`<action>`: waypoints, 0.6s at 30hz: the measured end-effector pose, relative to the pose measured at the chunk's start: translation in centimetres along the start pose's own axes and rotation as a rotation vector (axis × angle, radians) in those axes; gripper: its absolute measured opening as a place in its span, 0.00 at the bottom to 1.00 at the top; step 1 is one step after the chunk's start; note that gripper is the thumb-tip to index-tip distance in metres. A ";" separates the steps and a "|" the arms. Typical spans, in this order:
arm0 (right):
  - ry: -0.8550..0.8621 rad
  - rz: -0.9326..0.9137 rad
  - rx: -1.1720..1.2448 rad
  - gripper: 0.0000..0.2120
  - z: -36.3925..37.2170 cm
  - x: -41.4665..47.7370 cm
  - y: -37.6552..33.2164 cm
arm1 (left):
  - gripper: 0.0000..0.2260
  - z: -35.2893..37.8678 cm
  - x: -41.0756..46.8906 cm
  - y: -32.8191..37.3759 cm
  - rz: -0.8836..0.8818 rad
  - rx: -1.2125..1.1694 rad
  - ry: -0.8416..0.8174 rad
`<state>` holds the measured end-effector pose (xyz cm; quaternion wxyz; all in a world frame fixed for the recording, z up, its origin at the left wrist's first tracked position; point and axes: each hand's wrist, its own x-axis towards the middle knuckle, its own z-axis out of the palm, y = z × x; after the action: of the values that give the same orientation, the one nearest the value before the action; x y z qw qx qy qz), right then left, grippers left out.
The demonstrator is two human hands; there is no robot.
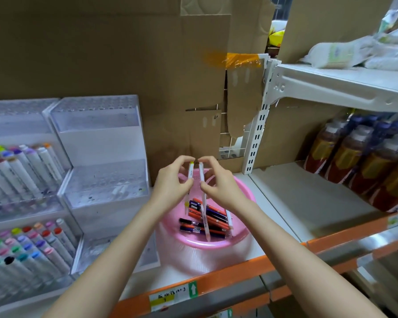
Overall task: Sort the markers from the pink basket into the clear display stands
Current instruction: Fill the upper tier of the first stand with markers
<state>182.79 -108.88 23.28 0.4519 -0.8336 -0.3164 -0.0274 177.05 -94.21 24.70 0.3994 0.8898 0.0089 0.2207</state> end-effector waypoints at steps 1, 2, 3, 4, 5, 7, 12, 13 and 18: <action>0.027 -0.027 0.024 0.22 -0.1 0.2 -0.8 | 0.18 -0.7 0.0 0.5 0.026 -0.003 0.015; 0.052 -0.055 0.042 0.22 -0.1 0.4 -1.6 | 0.18 -1.5 0.0 1.1 0.055 -0.008 0.029; 0.075 -0.077 0.055 0.22 -0.2 0.6 -2.5 | 0.18 -2.3 0.0 1.6 0.083 -0.012 0.041; 0.093 -0.098 0.072 0.22 -0.2 0.8 -3.4 | 0.18 -3.2 -0.1 2.1 0.108 -0.014 0.057; 0.108 -0.121 0.094 0.22 -0.2 1.0 -4.3 | 0.18 -4.2 -0.2 2.6 0.129 -0.013 0.077; 0.123 -0.172 0.136 0.22 -0.2 1.4 -6.1 | 0.18 -6.3 -0.5 3.4 0.161 -0.002 0.130; 0.149 -0.274 0.143 0.21 1.1 2.4 -10.9 | 0.17 -11.8 -1.6 3.6 0.152 -0.034 0.233; 0.147 -0.287 0.149 0.21 1.7 2.6 -11.8 | 0.17 -12.8 -1.9 3.3 0.148 -0.039 0.252; 0.095 -0.336 0.173 0.21 5.0 3.6 -15.8 | 0.17 -17.8 -3.6 1.6 0.121 0.010 0.337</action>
<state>175.75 -97.06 33.14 0.5253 -0.7249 -0.4306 -0.1147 166.38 -83.40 34.87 0.3738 0.8410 0.0233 0.3904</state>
